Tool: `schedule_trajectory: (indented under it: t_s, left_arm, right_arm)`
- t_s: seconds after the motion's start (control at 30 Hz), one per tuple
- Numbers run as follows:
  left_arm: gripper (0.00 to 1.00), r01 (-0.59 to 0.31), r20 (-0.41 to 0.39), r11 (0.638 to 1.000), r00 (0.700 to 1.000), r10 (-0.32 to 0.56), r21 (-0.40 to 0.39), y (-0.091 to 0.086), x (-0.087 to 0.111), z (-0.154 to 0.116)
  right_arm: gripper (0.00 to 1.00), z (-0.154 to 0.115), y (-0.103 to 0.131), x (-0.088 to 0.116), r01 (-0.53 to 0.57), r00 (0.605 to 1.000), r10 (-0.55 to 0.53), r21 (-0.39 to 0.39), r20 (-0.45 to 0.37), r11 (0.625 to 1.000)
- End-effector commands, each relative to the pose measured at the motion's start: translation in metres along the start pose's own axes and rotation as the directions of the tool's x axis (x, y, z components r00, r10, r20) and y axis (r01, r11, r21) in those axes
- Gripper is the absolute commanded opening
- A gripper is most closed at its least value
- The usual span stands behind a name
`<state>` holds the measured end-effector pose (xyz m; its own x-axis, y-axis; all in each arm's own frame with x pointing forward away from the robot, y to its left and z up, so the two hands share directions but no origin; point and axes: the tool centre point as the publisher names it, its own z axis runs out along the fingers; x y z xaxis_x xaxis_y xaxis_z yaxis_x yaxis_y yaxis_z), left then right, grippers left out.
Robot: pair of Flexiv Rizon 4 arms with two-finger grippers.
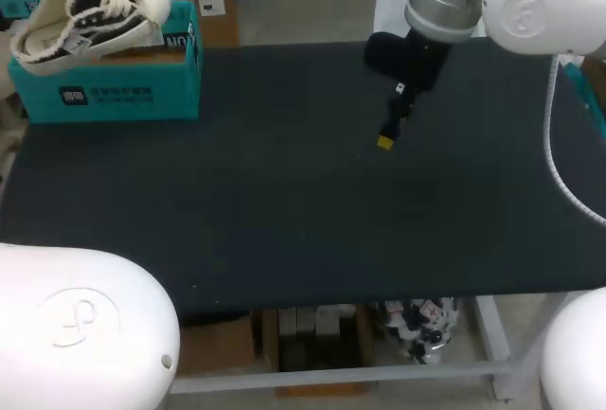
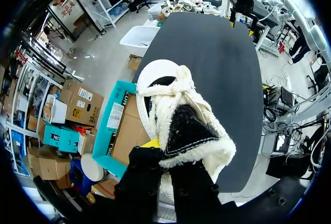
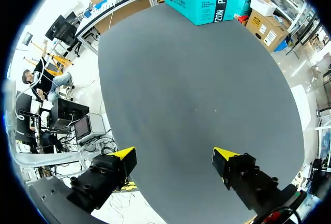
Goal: Open the shoe tongue, take the insole out of the shoe, put the insole back into the shoe, and pack the shoe into the shoebox
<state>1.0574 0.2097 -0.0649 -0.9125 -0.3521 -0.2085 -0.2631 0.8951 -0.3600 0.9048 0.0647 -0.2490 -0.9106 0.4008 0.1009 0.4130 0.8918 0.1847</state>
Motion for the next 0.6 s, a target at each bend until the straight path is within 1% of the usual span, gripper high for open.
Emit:
schedule_trajectory:
  t_s: [0.03, 0.07, 0.1, 0.13, 0.17, 0.3, 0.33, 0.37, 0.43, 0.47, 0.53, 0.6]
  left_arm:
    - [0.00, -0.030, -0.076, 0.999, 0.997, 0.031, 0.020, 0.017, -0.038, 0.011]
    - [0.00, -0.042, -0.083, 0.999, 0.996, 0.043, 0.024, 0.018, -0.043, 0.013]
    - [0.00, -0.054, -0.086, 0.998, 0.995, 0.056, 0.026, 0.021, -0.055, 0.018]
    - [0.00, -0.068, -0.093, 0.997, 0.993, 0.071, 0.034, 0.021, -0.060, 0.022]
    - [0.00, -0.087, -0.097, 0.995, 0.991, 0.090, 0.040, 0.023, -0.070, 0.026]
    - [0.00, -0.147, -0.118, 0.988, 0.982, 0.151, 0.040, 0.025, -0.094, 0.047]
    - [0.00, -0.151, -0.120, 0.988, 0.981, 0.154, 0.038, 0.027, -0.105, 0.052]
    - [0.00, -0.160, -0.125, 0.986, 0.978, 0.165, 0.043, 0.027, -0.108, 0.058]
    - [0.00, -0.172, -0.121, 0.984, 0.977, 0.177, 0.049, 0.030, -0.120, 0.069]
    - [0.00, -0.185, -0.119, 0.982, 0.975, 0.189, 0.040, 0.030, -0.121, 0.076]
    - [0.00, -0.190, -0.123, 0.981, 0.973, 0.193, 0.036, 0.033, -0.133, 0.088]
    - [0.00, -0.206, -0.120, 0.978, 0.970, 0.209, 0.036, 0.034, -0.137, 0.098]
  right_arm:
    - [1.00, -0.001, 0.000, 0.000, -0.001, 1.000, 0.001, 0.003, 0.000, 1.000]
    - [1.00, -0.001, 0.000, 0.000, -0.001, 1.000, 0.001, 0.003, 0.000, 1.000]
    - [1.00, -0.001, 0.000, 0.000, -0.001, 1.000, 0.001, 0.003, 0.000, 1.000]
    - [1.00, -0.001, 0.000, 0.000, -0.001, 1.000, 0.001, 0.003, 0.000, 1.000]
    - [1.00, -0.001, 0.000, 0.000, -0.001, 1.000, 0.001, 0.003, 0.000, 1.000]
    - [1.00, -0.001, 0.000, 0.000, -0.001, 1.000, 0.001, 0.003, 0.000, 1.000]
    - [1.00, -0.001, 0.000, 0.000, -0.001, 1.000, 0.001, 0.003, 0.000, 1.000]
    - [1.00, -0.001, 0.000, 0.000, -0.001, 1.000, 0.001, 0.003, 0.000, 1.000]
    - [1.00, -0.001, 0.000, 0.000, -0.001, 1.000, 0.001, 0.003, 0.000, 1.000]
    - [1.00, -0.001, 0.000, 0.000, -0.001, 1.000, 0.001, 0.003, 0.000, 1.000]
    - [1.00, -0.001, 0.000, 0.000, -0.001, 1.000, 0.001, 0.003, 0.000, 1.000]
    - [1.00, -0.001, 0.000, 0.000, -0.001, 1.000, 0.001, 0.003, 0.000, 1.000]
